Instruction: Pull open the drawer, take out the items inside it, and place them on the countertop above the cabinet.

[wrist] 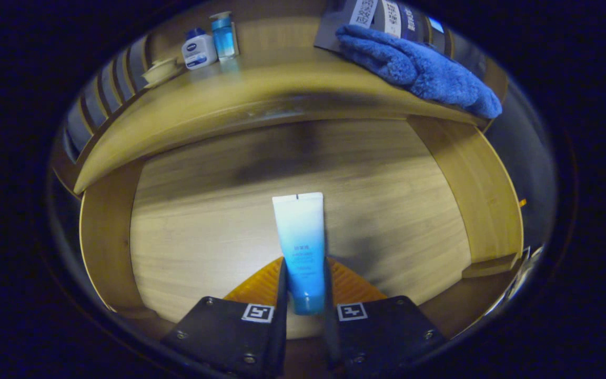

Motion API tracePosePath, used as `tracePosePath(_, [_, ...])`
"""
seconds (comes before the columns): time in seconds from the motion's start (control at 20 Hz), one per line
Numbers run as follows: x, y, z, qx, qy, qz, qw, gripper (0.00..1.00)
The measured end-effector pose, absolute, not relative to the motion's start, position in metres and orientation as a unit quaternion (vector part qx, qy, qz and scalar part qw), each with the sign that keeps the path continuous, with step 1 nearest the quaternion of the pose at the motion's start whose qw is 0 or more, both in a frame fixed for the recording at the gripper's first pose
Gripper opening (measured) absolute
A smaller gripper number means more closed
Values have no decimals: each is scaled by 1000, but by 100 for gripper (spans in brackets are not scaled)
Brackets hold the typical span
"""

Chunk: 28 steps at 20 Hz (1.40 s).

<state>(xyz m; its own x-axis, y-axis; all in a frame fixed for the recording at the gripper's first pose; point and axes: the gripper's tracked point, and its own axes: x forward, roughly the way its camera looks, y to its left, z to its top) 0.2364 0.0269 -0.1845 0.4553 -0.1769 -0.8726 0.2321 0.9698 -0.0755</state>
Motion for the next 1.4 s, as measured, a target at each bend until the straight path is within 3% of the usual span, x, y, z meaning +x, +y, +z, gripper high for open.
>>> tracePosePath(0.6, [274,50,-40,-30,391,-130,911,29])
tracePosePath(1.3, [397,41,-58,-17,361,-67,930,29])
tracePosePath(1.4, [397,39,-66,-25,369,-69,926,38])
